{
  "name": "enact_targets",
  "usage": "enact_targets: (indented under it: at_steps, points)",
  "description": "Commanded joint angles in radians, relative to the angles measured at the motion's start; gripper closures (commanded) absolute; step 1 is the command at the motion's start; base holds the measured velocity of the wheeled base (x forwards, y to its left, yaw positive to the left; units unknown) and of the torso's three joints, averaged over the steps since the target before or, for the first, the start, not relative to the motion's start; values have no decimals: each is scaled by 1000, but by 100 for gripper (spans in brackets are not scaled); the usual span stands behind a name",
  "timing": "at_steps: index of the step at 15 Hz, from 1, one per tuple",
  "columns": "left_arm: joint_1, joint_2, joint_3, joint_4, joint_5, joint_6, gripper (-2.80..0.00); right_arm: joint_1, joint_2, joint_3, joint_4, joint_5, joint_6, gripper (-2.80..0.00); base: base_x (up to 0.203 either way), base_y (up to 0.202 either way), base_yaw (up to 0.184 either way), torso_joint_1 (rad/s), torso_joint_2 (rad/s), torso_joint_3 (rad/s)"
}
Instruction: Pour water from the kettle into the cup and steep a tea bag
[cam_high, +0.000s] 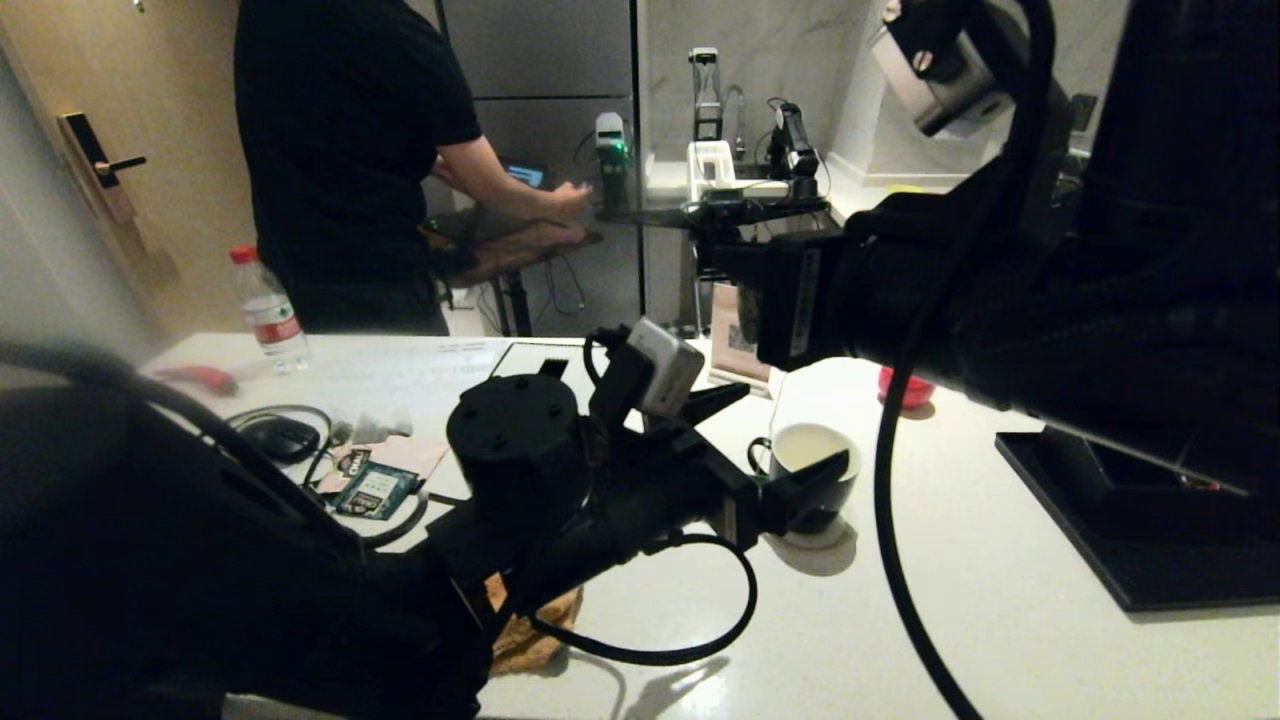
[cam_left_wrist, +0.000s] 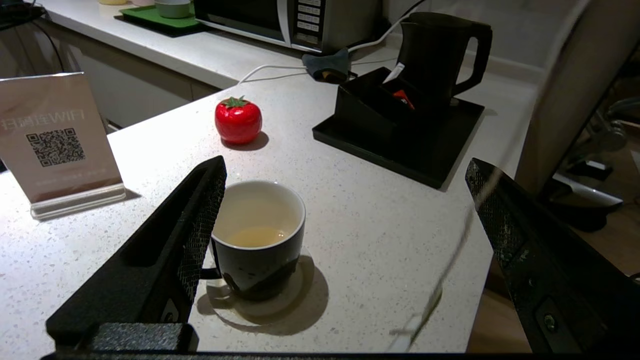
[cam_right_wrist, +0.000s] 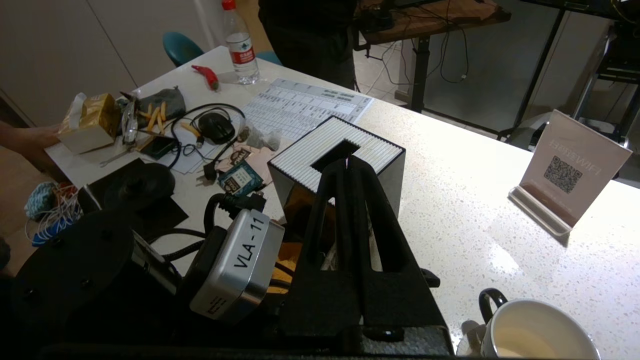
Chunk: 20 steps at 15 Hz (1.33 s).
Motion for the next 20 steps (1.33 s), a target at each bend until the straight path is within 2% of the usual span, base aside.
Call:
enact_targets:
  at_steps: [1,9,10,11,18,20]
  points:
    - [0,1,11,-23,-2,-1,-280,1,2,3,-2,0,0,0,0,0,0,0,0,0]
    - [0,2,29,-55,-2,-1,-280,2,1,32,-28,-3,0,0,0,0,0,0,0,0]
    - [0,2,29,-55,-2,-1,-67,2,1,40,-30,-3,0,0,0,0,0,0,0,0]
    - [0,2,29,-55,-2,-1,0,4,-1,44,-30,-3,-1,0,0,0,0,0,0,0]
    - [2,-2,29,-55,2,1,0,4,-1,44,-30,-5,-1,0,0,0,0,0,0,0]
    - [2,-2,30,-55,25,1,0,4,-1,44,-30,-5,-1,0,0,0,0,0,0,0]
